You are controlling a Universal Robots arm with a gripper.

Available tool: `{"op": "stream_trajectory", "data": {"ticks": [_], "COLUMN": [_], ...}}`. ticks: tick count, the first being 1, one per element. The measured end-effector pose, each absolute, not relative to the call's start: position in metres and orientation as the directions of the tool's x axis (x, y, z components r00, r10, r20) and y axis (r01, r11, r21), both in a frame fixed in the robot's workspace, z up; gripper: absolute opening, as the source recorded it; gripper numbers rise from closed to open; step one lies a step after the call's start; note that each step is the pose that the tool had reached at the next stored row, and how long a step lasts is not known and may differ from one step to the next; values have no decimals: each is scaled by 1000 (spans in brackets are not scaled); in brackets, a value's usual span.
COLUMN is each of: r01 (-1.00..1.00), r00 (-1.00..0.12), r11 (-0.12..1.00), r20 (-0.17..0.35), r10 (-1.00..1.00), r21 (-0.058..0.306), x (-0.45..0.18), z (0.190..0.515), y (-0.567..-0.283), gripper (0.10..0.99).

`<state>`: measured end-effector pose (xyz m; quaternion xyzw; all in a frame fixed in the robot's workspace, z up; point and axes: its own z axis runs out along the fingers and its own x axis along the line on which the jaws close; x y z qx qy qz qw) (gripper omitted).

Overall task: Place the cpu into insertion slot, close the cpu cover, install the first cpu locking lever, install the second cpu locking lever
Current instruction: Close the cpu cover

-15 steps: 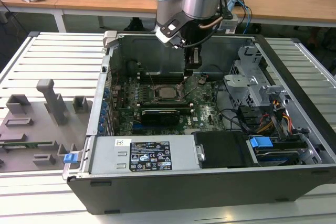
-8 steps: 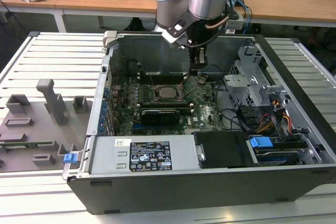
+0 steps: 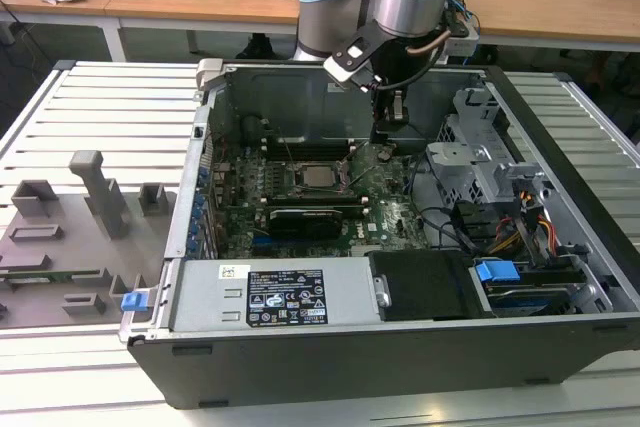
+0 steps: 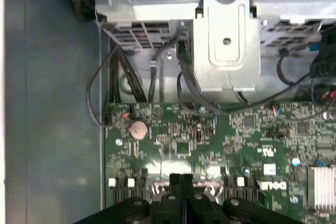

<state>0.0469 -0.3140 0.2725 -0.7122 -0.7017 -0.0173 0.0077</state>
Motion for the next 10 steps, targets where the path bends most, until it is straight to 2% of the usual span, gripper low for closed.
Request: {"op": "stream_trajectory", "data": {"ticks": [10], "r01": [999], "r00": [-53], "r11": [53], "r20": [35], "r10": [998], "r21": [12], "x": [52], "z": [267], "y": [-315], "gripper": [106]}}
